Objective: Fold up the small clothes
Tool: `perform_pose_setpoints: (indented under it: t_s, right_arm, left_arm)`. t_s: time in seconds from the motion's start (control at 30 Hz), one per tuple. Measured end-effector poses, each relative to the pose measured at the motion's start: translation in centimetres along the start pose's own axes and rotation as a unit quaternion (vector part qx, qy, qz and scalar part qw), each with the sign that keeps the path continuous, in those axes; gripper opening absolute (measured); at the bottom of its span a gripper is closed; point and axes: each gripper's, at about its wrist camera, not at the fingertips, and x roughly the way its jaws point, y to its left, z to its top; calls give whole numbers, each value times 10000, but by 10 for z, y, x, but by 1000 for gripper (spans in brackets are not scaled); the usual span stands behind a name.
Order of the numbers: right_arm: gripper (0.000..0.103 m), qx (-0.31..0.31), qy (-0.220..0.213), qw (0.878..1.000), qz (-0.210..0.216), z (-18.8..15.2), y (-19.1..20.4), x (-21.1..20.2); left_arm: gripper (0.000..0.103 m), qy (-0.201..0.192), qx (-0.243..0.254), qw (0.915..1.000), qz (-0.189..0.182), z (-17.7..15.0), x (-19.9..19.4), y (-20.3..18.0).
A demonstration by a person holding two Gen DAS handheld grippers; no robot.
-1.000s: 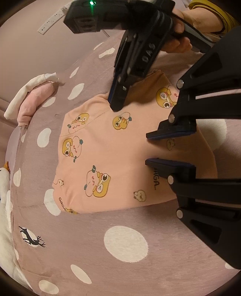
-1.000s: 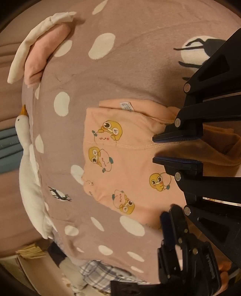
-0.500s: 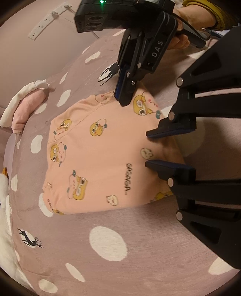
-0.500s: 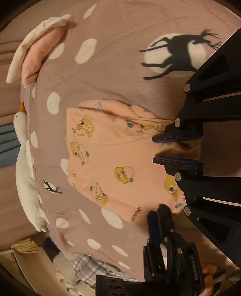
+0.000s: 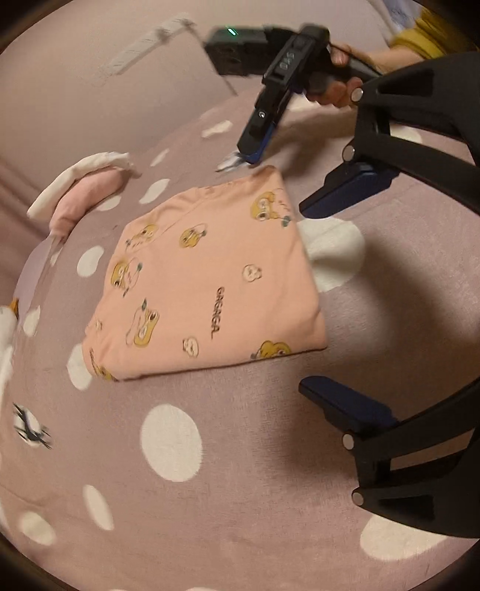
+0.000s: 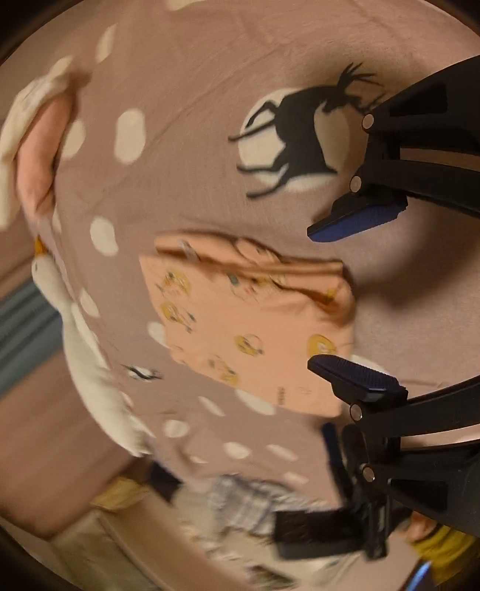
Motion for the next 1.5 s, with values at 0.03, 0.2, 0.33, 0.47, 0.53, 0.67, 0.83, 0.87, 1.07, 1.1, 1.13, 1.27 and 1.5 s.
perform_pose_setpoints:
  t_s: [0.03, 0.2, 0.33, 0.47, 0.53, 0.67, 0.83, 0.87, 1.07, 1.1, 1.13, 1.27, 1.5]
  right_arm:
    - [63, 196, 14, 9998, 74, 3, -7, 2]
    - [63, 1082, 132, 9919, 645, 18, -32, 25]
    - [63, 1366, 125, 9866, 886, 31, -37, 41]
    - [63, 1275, 197, 9874, 917, 46, -28, 65]
    - [63, 1251, 156, 9881, 886, 51, -23, 75]
    - [63, 1208, 146, 9884, 913, 61, -25, 81]
    - [45, 1113, 169, 9909, 740, 69, -27, 90]
    - [43, 1130, 168, 9905, 760, 70, -29, 91]
    - [36, 1049, 173, 9913, 773, 71, -33, 92]
    - [35, 1035, 173, 9915, 770, 71, -33, 94]
    - [35, 1016, 170, 9918, 753, 71, -34, 93]
    - [31, 877, 172, 9939, 640, 73, -30, 96]
    - [23, 519, 117, 9979, 368, 74, -16, 94]
  left_arm:
    - [87, 28, -239, 9994, -257, 4, 3, 6]
    - [86, 73, -1052, 9893, -1008, 20, 19, 28]
    - [86, 41, -1401, 9794, -1454, 39, 32, 33]
    - [86, 113, -1445, 9759, -1633, 55, 45, 28]
    - [86, 161, -1373, 9769, -1631, 62, 53, 23]
    - [86, 228, -1238, 9793, -1582, 74, 63, 14]
    - [78, 179, -1334, 9779, -1602, 79, 70, 19]
    - [76, 176, -1337, 9781, -1583, 78, 70, 20]
    - [51, 207, -1397, 9790, -1470, 75, 68, 32]
    - [46, 208, -1421, 9788, -1458, 74, 68, 33]
    - [41, 211, -1448, 9790, -1423, 74, 67, 36]
    - [37, 201, -1436, 9809, -1300, 73, 67, 36]
    - [33, 174, -1219, 9864, -1089, 78, 68, 28]
